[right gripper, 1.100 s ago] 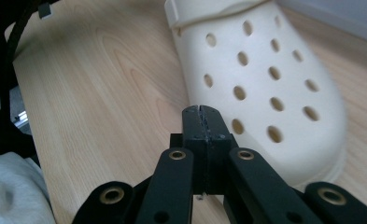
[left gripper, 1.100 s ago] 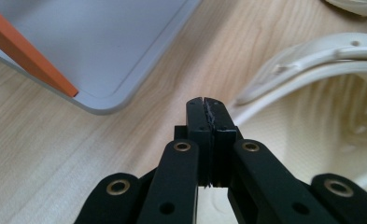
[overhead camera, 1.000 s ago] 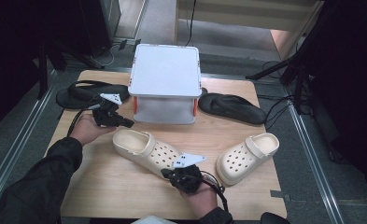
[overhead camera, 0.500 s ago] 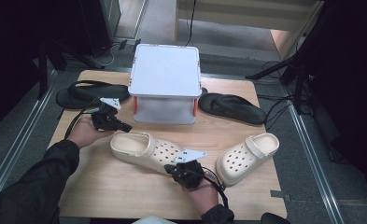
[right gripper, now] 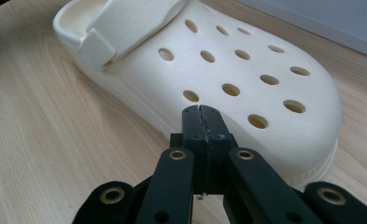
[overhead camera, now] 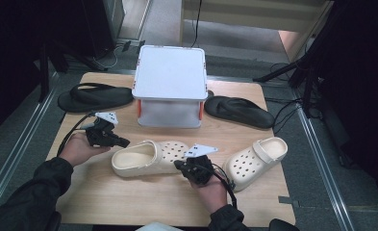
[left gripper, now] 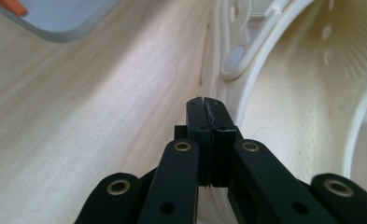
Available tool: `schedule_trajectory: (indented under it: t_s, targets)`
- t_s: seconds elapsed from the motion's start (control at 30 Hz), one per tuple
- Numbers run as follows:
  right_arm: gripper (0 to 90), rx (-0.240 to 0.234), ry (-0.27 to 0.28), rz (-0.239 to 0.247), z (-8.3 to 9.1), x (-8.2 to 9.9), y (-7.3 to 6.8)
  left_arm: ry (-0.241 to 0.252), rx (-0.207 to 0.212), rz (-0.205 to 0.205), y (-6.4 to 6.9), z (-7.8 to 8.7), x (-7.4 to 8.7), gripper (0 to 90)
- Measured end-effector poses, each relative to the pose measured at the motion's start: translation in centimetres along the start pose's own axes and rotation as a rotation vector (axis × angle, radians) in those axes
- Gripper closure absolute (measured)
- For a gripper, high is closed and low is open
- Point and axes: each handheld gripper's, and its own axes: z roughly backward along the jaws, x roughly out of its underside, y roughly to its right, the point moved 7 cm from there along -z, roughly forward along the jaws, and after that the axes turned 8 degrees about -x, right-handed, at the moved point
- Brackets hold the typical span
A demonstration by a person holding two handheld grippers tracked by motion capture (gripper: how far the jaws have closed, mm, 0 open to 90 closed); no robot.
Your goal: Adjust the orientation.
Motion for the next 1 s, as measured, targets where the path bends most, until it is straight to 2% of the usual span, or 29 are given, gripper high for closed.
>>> schedule_trajectory:
  t_s: [0.3,0.5,0.6,0.7,1.0]
  targets:
    - [90.0,0.013,0.000,-0.012,-0.4,-0.9,1.2,0.026,0.005,0.027,2.1,0.8,1.8,90.0]
    - [90.0,0.010,0.004,-0.027,-1.1,-1.7,1.9,0.021,0.014,0.032,3.8,1.0,2.8,90.0]
    - [90.0,0.007,0.006,-0.038,-1.5,-2.2,2.3,0.023,0.017,0.029,4.8,1.0,3.1,90.0]
    - [90.0,0.013,0.010,-0.034,-2.1,-2.8,2.6,0.025,0.020,0.043,5.7,0.9,3.3,90.0]
    - [90.0,0.027,0.024,-0.064,-3.5,-4.3,3.6,0.029,0.014,0.068,6.9,0.7,3.3,90.0]
